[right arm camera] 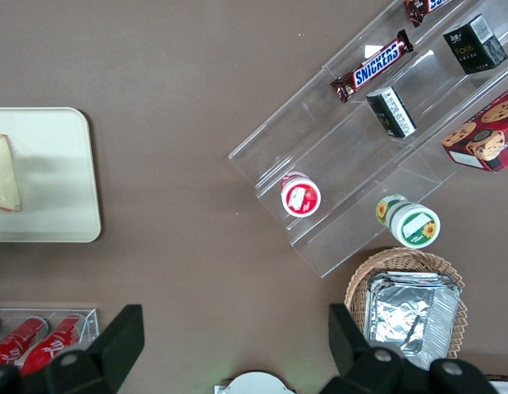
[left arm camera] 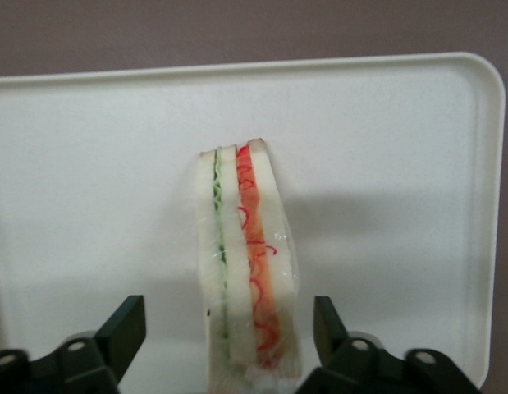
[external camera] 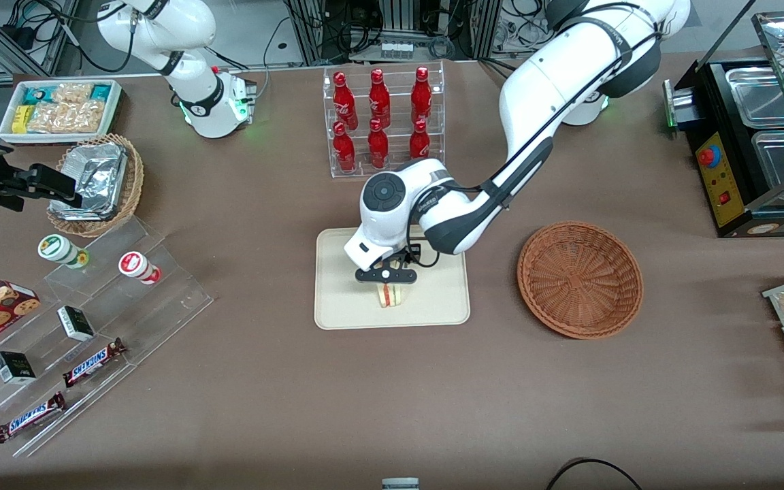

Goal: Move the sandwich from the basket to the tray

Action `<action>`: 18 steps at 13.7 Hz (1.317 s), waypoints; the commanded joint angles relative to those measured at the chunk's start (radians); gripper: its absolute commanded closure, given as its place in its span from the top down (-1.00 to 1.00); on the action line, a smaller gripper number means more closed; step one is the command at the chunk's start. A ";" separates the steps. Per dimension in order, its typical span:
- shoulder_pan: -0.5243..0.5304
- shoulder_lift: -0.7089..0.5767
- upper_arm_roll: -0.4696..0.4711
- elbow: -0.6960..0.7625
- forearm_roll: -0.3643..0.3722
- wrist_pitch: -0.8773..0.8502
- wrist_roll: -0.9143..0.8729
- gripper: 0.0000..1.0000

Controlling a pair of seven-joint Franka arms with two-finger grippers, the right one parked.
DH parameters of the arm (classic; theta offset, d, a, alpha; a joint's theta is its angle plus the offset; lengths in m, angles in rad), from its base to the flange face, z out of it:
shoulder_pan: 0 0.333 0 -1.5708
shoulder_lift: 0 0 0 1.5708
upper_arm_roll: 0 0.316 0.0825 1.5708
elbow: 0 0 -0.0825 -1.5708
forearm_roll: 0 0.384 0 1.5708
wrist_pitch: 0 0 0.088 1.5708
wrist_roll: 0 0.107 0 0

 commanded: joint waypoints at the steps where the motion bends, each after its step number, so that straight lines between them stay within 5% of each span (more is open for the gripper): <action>1: -0.005 -0.106 0.005 -0.009 -0.010 -0.100 -0.026 0.99; 9: 0.250 -0.417 0.004 -0.031 -0.221 -0.344 0.026 0.99; 18: 0.687 -0.797 0.010 -0.238 -0.434 -0.550 0.705 0.99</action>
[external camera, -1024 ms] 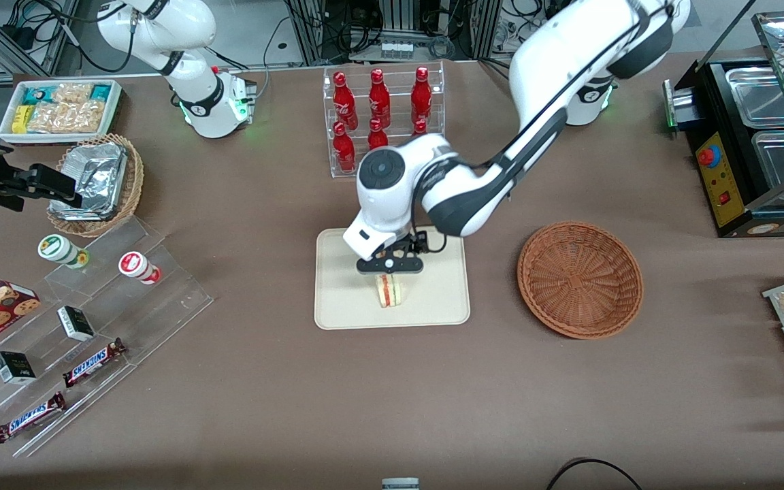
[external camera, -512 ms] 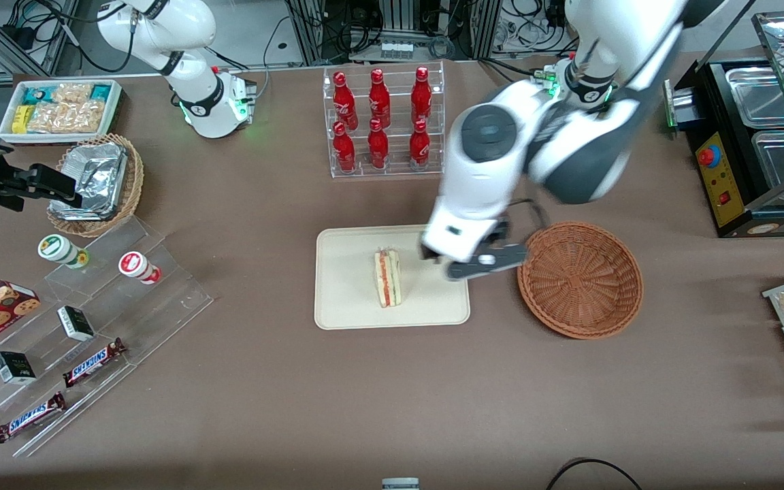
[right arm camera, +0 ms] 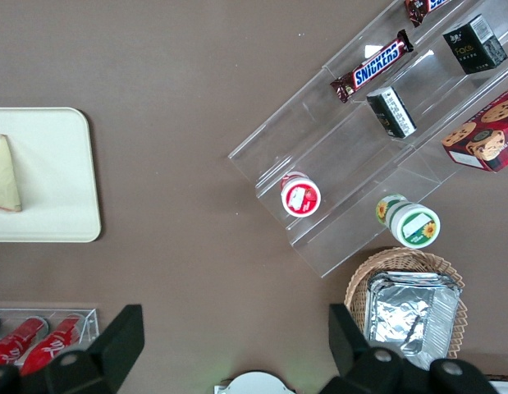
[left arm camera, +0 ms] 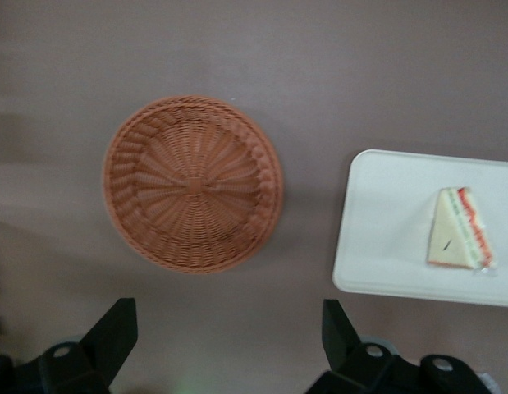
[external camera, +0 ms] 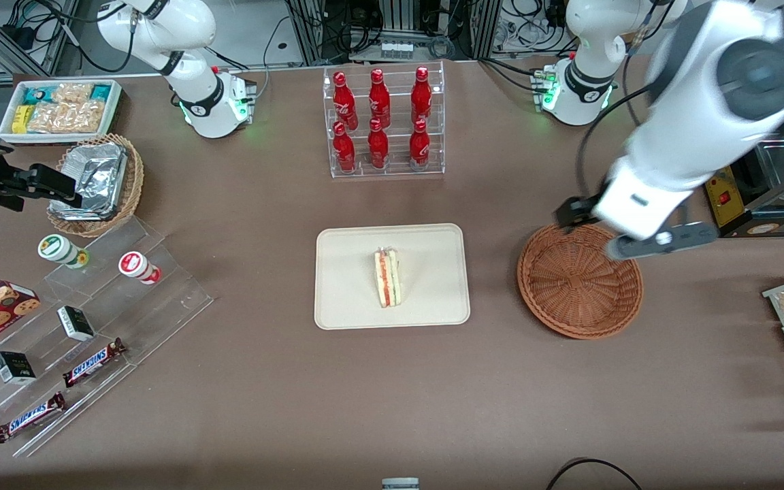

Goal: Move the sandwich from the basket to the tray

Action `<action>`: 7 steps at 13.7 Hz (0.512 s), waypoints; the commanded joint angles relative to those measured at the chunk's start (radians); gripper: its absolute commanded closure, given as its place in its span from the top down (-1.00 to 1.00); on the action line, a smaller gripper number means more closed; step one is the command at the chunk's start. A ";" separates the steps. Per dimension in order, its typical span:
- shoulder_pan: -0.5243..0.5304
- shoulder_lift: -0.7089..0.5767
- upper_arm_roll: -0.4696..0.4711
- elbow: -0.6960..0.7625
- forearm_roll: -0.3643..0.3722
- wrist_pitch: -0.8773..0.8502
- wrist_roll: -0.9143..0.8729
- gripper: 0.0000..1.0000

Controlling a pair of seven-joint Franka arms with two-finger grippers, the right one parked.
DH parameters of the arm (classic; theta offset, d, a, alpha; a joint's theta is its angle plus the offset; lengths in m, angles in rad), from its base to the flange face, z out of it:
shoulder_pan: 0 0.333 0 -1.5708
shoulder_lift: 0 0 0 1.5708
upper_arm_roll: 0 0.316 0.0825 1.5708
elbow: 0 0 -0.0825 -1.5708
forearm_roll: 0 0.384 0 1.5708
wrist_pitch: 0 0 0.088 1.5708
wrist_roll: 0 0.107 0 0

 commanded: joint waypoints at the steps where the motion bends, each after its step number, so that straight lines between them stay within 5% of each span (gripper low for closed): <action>1: 0.113 -0.163 0.002 -0.185 -0.050 0.020 0.209 0.99; 3: 0.092 -0.217 0.110 -0.243 -0.055 0.045 0.324 0.99; 7: -0.162 -0.315 0.491 -0.331 -0.109 0.056 0.469 0.99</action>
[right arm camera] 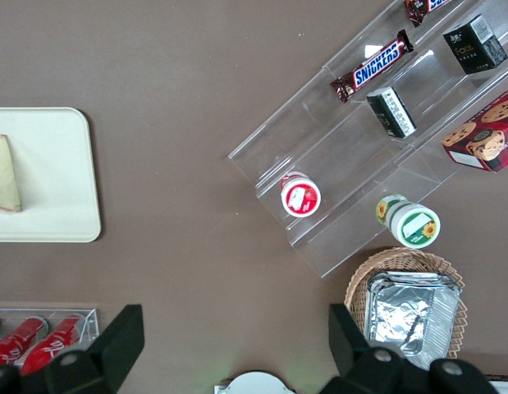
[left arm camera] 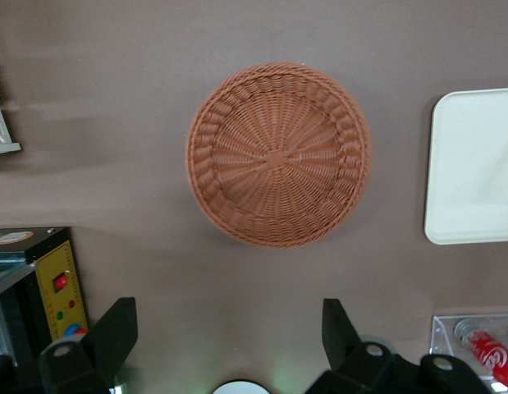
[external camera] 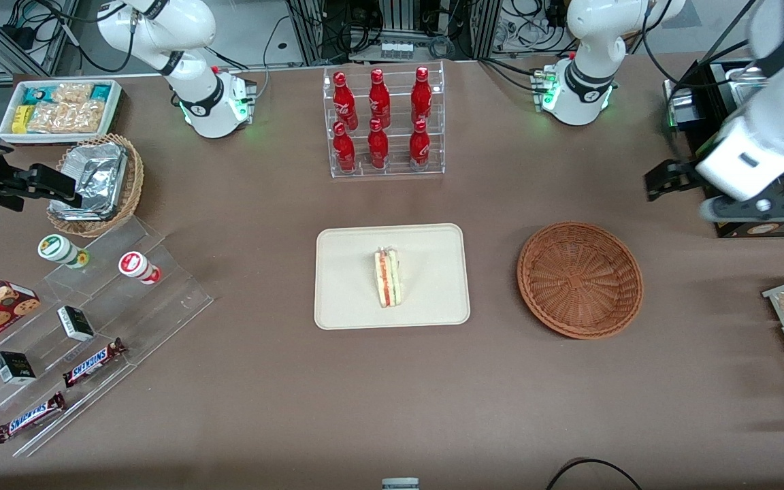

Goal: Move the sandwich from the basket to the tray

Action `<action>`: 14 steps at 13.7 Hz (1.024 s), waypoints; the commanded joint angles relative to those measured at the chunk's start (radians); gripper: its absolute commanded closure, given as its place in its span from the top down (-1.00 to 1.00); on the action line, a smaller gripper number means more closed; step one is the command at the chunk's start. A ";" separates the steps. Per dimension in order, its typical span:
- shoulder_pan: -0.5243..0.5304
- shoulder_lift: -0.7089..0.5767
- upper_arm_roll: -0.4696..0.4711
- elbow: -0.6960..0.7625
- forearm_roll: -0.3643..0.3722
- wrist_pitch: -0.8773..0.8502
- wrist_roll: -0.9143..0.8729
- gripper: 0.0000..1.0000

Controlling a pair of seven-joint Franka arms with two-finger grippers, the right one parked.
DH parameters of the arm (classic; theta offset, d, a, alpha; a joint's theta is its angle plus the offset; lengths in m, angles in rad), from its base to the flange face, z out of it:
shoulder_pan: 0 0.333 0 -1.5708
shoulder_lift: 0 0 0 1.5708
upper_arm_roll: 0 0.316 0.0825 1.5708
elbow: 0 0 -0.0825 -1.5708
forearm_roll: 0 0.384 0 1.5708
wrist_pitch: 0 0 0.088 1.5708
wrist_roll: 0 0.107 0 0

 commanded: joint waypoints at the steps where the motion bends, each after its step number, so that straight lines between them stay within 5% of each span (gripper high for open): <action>1: -0.105 -0.097 0.150 -0.090 -0.028 0.037 0.053 0.99; 14: -0.193 0.070 0.198 0.146 0.066 0.009 0.010 0.99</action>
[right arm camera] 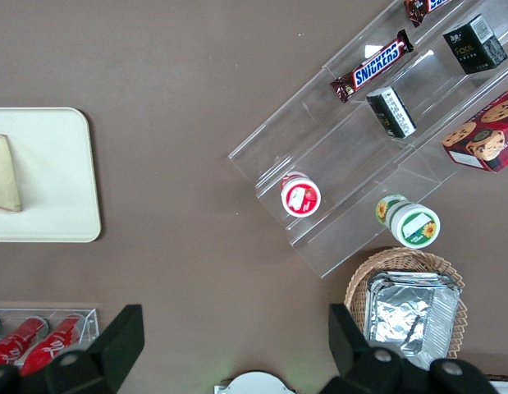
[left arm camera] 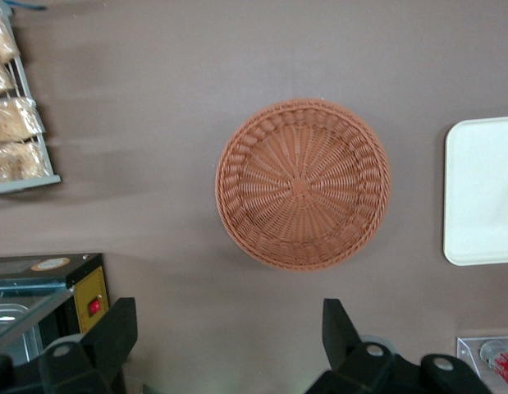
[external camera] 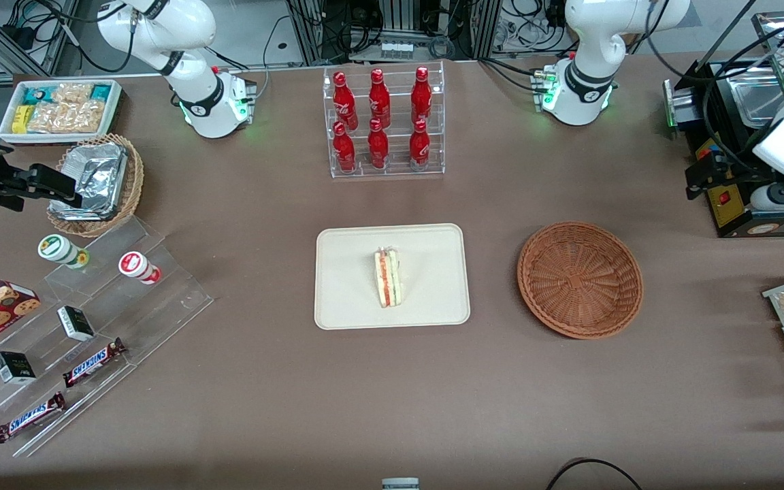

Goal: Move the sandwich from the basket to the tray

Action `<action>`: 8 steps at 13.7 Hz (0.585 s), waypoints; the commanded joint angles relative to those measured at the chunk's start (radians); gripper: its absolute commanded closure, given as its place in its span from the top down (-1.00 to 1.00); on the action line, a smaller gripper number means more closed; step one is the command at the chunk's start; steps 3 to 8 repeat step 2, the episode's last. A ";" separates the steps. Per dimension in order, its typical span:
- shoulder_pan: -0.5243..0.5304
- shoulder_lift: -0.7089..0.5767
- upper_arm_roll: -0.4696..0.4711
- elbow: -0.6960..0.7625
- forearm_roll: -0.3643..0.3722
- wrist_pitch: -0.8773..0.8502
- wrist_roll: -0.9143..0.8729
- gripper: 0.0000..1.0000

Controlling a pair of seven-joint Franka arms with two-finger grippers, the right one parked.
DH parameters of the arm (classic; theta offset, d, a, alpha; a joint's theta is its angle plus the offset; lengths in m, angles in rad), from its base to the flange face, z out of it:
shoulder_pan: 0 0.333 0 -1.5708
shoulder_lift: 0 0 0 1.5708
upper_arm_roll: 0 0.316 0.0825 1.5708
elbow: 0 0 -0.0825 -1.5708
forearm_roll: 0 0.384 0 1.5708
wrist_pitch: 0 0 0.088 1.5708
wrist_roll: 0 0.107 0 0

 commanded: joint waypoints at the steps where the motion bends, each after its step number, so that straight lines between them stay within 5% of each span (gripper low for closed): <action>1: -0.014 0.043 0.011 0.075 0.018 -0.028 -0.016 0.99; 8: -0.013 0.041 0.011 0.075 0.017 -0.031 -0.011 0.99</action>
